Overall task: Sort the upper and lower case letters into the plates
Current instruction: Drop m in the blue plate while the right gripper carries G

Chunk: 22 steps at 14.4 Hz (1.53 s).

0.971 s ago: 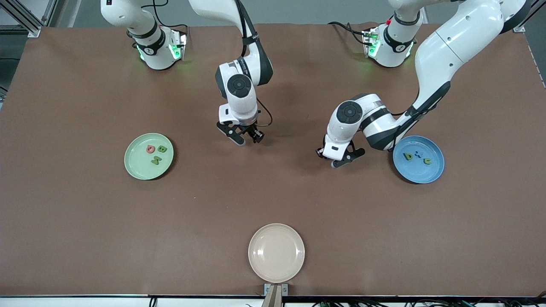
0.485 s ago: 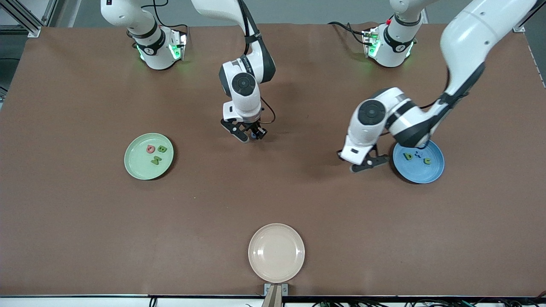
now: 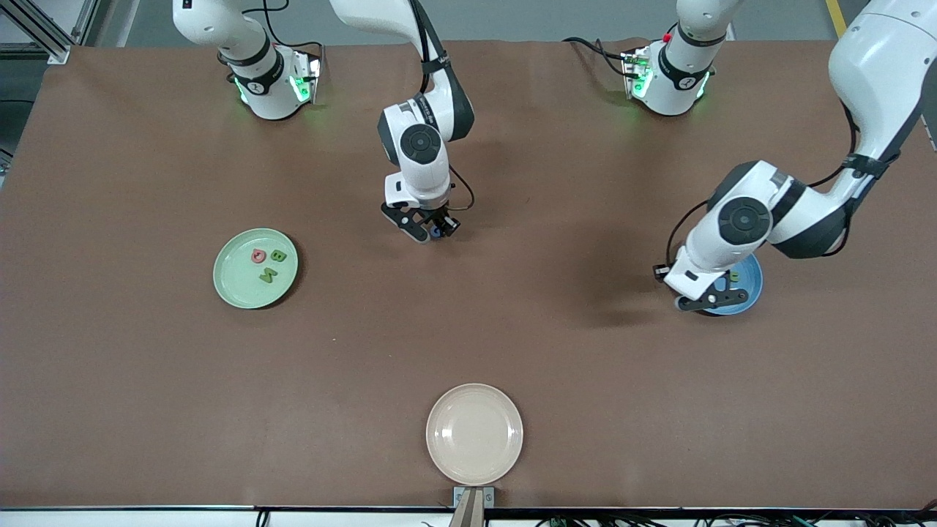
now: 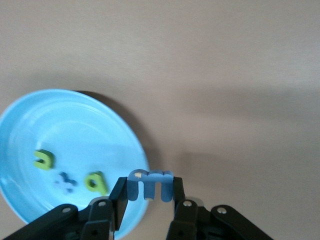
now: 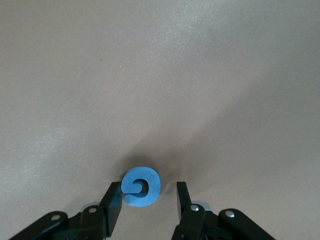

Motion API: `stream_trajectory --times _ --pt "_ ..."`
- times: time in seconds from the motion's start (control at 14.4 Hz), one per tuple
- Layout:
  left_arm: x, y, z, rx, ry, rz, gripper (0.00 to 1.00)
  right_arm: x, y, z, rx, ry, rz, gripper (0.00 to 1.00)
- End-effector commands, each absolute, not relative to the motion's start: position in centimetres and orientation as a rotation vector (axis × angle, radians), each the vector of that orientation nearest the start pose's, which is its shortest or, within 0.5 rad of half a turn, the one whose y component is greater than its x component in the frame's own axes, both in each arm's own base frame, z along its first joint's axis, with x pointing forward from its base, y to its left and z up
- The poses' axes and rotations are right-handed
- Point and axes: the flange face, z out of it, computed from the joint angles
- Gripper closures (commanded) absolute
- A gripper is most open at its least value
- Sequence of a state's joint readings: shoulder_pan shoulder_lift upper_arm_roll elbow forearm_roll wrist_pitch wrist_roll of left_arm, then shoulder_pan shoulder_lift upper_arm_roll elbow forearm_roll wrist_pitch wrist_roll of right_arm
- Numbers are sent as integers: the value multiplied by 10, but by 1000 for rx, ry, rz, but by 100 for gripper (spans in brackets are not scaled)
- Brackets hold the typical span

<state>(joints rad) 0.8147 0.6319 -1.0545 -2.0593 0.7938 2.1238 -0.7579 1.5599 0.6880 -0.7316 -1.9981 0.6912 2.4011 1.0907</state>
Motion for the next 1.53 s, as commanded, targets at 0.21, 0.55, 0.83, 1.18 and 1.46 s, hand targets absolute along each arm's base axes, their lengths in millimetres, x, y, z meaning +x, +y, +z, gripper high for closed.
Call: stream_trajectory --times 0.21,0.55,0.83,1.18,1.46 --pt "566 -36 220 -2998 78 115 80 398 444 177 -2956 1096 28 74" --pt "567 -15 201 -3002 172 103 80 416 427 182 -2971 1070 32 100" --pt "566 -8 196 -2994 200 115 80 460 373 220 -3047 913 116 100" --pt "565 -1 193 -2987 236 123 80 507 242 270 -3159 565 150 100" --pt "566 9 190 -3000 237 91 79 515 123 286 -3203 251 129 100"
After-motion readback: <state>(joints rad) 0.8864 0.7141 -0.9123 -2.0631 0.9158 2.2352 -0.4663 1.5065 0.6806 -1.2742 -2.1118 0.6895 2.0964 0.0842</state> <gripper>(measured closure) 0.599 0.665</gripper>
